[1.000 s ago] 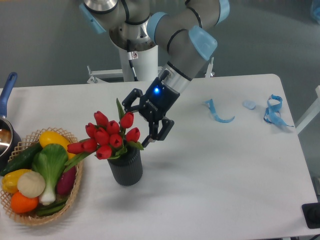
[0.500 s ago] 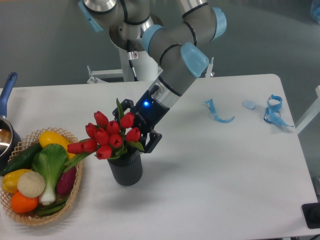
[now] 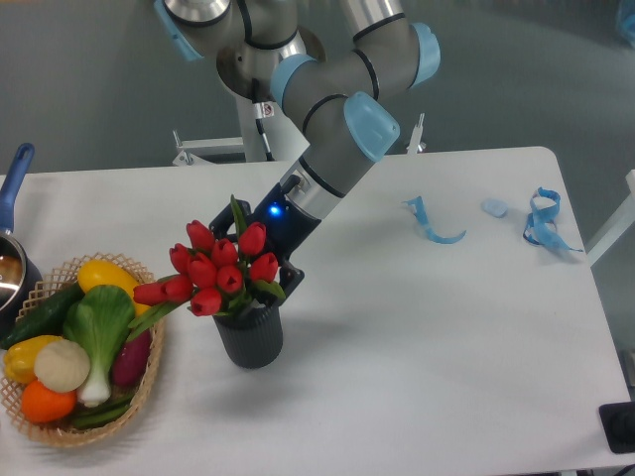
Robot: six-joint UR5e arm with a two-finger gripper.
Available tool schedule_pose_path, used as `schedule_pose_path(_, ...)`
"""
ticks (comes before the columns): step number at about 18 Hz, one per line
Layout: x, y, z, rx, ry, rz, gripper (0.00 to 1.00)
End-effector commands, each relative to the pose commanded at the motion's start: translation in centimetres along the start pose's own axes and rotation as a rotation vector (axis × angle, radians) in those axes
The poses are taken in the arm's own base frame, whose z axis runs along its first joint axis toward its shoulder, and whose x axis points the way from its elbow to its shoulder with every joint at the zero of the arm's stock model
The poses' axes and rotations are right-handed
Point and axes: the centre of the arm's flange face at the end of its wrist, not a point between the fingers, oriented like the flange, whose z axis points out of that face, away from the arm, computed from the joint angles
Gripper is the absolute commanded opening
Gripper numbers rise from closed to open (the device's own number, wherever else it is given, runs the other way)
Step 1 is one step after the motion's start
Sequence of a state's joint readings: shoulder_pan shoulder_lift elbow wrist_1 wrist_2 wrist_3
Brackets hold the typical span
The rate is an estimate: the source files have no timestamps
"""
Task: Pick up the flowers from the vase
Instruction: 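Lift the gripped tulips up out of the vase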
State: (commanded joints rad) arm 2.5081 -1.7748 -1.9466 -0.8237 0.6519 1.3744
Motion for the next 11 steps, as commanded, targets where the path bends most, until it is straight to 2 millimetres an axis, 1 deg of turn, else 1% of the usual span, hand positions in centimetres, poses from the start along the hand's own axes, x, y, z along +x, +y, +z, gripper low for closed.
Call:
schedule_pose_path(1,0.05,-0.04,-0.12,0.002,-0.002,-0.001,0.49)
schedule_pose_path(2,-0.05,-0.17,-0.31,0.002,-0.006,-0.008,0.41)
schedule_pose_path(4,-0.06,-0.3,-0.39,0.004,-0.007,-0.014,0.3)
schedule_pose_path(6,-0.22,-0.35,-0.59,0.007,-0.011,-0.015,0.27)
schedule_pose_path(11,-0.51,-0.49,-1.03,0.012,-0.02,-0.031,0.27)
